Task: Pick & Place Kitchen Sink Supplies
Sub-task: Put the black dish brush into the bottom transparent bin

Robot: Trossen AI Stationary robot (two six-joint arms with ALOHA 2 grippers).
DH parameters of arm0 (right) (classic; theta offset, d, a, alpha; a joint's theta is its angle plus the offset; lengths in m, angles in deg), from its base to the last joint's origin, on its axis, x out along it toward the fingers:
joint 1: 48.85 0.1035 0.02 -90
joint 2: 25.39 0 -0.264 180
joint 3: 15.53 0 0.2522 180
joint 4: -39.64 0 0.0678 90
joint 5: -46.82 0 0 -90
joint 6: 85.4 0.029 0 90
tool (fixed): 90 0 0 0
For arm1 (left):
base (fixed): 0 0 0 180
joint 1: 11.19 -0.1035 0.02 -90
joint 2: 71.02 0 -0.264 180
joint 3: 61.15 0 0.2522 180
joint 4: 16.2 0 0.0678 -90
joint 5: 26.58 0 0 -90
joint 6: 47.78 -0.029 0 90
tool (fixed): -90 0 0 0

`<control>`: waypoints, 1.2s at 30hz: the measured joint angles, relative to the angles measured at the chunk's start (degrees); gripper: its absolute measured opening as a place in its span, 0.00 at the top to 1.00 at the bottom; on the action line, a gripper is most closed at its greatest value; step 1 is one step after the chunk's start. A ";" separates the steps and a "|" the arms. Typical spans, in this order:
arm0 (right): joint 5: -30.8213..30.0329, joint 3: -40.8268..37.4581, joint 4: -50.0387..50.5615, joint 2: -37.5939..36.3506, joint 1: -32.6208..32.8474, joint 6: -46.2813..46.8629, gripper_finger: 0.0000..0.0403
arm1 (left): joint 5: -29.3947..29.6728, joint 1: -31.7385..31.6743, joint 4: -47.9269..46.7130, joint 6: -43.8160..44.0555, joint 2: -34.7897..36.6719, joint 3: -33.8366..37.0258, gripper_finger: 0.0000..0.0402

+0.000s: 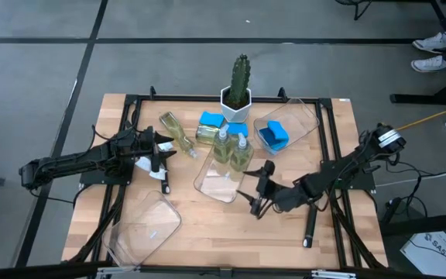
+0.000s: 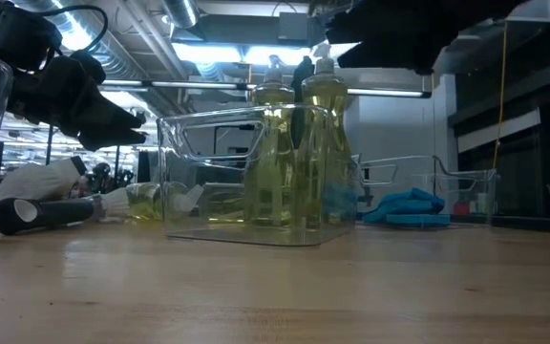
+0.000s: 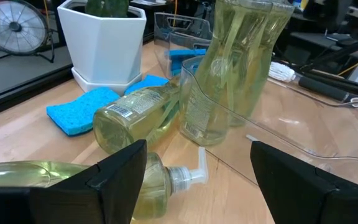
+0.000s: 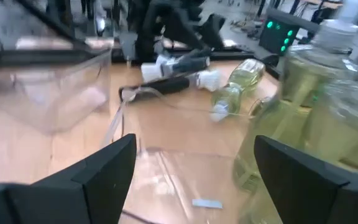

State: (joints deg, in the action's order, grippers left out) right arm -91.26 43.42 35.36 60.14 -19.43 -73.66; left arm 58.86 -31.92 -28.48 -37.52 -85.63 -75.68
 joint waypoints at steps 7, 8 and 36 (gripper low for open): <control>5.61 10.45 17.62 3.75 0.63 -2.27 0.20 | 0.02 0.02 0.02 -0.02 -0.02 0.00 0.30; 6.09 11.52 19.45 4.05 0.63 -2.82 0.20 | 0.00 0.00 0.04 0.00 0.00 0.00 0.30; 6.57 20.13 52.81 4.09 -1.70 18.33 0.20 | 0.02 0.00 0.00 0.00 0.00 0.00 0.30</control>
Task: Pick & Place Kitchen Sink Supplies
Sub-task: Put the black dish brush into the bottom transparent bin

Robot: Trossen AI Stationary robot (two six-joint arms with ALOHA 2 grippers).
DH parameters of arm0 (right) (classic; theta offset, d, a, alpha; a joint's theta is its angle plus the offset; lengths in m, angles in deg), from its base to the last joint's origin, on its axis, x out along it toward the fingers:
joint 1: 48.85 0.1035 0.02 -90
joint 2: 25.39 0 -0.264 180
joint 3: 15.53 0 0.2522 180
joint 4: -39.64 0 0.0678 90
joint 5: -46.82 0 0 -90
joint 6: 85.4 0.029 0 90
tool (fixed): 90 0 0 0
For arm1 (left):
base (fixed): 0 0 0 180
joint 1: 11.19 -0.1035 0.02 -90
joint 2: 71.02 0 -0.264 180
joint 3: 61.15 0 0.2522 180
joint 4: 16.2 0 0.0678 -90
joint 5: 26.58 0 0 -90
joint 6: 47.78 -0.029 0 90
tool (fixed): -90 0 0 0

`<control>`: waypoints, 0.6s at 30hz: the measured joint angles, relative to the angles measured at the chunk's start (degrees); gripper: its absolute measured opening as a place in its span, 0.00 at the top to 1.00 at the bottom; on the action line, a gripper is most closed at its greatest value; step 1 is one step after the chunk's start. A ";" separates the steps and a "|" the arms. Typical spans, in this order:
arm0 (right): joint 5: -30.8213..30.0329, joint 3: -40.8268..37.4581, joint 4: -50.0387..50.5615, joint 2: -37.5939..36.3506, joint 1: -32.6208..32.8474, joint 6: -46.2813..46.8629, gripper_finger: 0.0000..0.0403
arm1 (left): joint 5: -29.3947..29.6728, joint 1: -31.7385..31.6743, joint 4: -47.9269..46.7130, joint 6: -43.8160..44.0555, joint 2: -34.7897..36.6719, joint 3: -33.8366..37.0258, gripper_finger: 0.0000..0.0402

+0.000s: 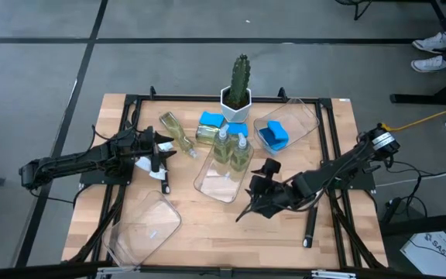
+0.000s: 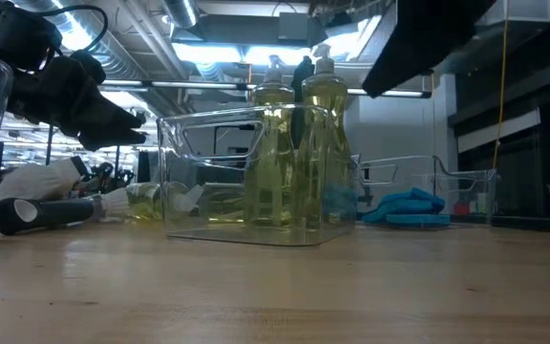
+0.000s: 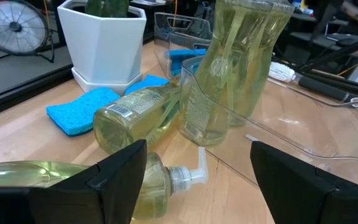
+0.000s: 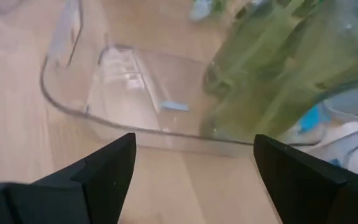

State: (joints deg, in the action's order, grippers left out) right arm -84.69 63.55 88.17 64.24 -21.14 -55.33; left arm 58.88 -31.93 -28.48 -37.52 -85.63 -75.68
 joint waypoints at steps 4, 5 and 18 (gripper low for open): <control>0.60 -2.19 -7.60 0.02 -0.05 -4.99 0.20 | -0.01 0.00 0.00 0.00 -0.01 0.00 0.30; 0.92 -2.72 -9.67 0.02 -0.05 -6.63 0.20 | 0.00 0.00 0.00 0.00 0.00 0.00 0.30; 11.31 -1.97 -21.05 8.32 -0.18 -17.03 0.31 | -0.01 0.01 0.00 -0.02 -0.01 0.00 0.30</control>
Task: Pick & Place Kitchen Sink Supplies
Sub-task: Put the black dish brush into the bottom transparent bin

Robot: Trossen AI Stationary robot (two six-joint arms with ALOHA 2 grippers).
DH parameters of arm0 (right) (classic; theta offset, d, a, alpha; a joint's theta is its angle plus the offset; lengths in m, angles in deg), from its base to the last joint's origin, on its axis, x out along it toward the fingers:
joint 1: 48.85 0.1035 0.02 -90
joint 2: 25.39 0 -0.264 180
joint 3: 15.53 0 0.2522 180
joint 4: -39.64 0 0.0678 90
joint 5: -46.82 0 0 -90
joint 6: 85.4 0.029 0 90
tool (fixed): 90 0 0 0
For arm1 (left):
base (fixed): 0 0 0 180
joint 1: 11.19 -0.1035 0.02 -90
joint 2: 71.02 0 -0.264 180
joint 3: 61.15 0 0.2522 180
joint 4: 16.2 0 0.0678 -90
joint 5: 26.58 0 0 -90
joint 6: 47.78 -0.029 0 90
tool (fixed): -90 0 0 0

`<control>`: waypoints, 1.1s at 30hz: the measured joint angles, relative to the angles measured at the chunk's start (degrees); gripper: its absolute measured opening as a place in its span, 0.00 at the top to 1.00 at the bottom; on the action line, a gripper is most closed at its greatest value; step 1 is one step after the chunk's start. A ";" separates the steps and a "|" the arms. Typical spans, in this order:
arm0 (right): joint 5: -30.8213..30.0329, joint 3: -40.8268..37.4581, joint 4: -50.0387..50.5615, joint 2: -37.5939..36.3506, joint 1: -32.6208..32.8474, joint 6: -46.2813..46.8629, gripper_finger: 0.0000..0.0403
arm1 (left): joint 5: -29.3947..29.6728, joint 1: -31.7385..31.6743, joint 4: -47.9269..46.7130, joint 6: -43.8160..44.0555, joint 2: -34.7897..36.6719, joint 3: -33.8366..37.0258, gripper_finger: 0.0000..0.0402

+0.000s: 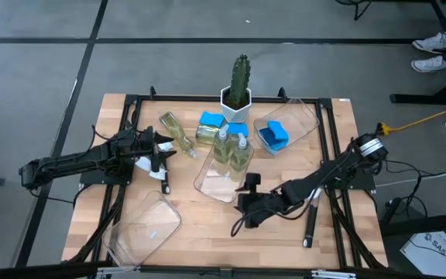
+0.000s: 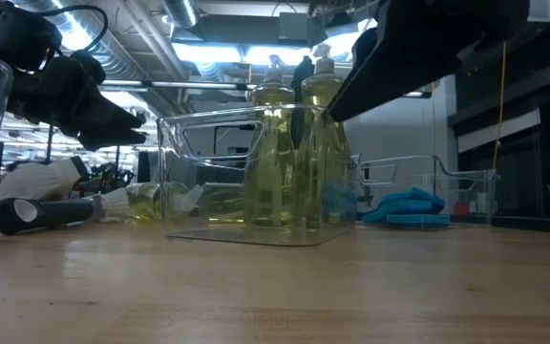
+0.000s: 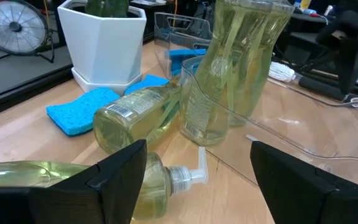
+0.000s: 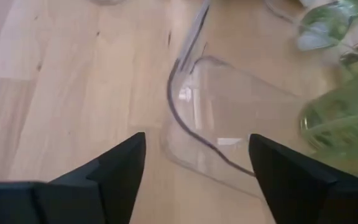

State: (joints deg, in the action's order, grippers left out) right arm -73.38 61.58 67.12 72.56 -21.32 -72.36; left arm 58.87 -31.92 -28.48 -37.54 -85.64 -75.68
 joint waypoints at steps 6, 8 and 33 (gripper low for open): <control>0.03 1.01 -0.16 1.34 -0.10 -0.02 0.47 | 0.00 -0.01 0.02 0.02 -0.01 0.01 0.30; 0.77 1.09 -0.25 1.45 -0.20 0.02 0.53 | 0.00 0.00 0.00 0.00 0.01 0.01 0.30; 9.44 1.65 -12.15 1.40 -3.02 -5.48 0.85 | 0.01 -0.01 0.00 0.02 0.01 0.00 0.30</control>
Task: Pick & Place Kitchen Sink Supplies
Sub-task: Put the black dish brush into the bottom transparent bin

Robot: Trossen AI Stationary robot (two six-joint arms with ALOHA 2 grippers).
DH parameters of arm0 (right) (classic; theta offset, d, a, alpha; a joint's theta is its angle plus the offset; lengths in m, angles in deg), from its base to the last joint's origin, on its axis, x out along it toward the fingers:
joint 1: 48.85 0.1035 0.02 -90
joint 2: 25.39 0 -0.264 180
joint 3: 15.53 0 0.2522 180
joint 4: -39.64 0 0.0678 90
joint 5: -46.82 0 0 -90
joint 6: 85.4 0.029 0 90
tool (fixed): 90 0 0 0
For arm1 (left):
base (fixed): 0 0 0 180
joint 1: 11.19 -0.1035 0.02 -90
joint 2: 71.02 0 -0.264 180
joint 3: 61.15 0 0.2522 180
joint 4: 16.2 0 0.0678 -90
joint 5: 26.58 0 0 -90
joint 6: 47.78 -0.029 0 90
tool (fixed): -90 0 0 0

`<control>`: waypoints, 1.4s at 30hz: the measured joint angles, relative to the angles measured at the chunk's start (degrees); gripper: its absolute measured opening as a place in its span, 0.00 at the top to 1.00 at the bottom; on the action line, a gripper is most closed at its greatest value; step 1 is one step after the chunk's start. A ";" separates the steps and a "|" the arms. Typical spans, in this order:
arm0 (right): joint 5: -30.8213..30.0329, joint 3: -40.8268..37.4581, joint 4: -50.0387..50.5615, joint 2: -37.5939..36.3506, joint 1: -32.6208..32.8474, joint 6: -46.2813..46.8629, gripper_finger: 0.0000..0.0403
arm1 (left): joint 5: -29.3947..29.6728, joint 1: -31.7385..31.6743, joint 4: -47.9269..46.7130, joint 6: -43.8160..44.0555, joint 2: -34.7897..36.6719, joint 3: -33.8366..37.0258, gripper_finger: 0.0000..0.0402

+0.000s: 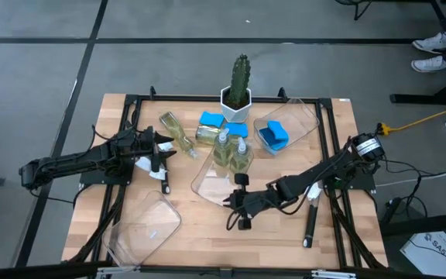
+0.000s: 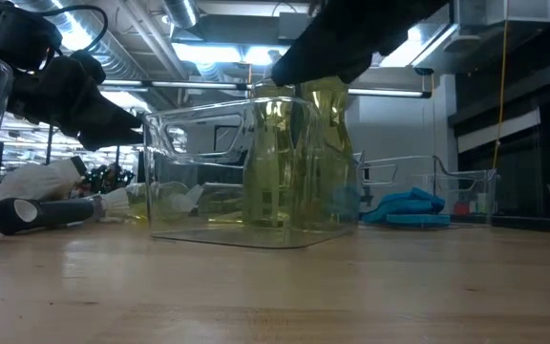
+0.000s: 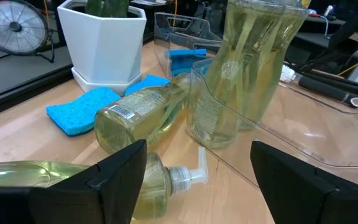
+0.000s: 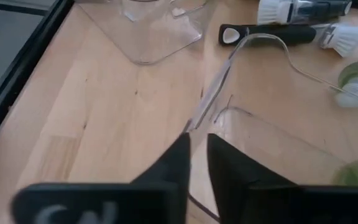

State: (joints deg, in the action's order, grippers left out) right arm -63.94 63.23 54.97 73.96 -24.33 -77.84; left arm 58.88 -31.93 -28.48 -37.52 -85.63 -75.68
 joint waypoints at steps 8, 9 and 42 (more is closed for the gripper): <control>7.91 10.09 19.66 -0.13 -0.11 12.31 0.51 | -0.02 0.02 0.00 0.00 -0.01 0.00 0.30; 9.53 11.45 23.18 -0.13 -0.11 14.65 0.47 | 0.01 0.01 0.00 0.00 -0.02 0.00 0.30; 32.88 5.07 73.60 -0.22 13.39 90.47 0.29 | 0.00 0.00 -0.41 -0.66 0.00 0.00 0.30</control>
State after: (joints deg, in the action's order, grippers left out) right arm -31.06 68.30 128.57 73.75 -10.94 12.63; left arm 58.88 -31.93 -28.89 -38.19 -85.63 -75.68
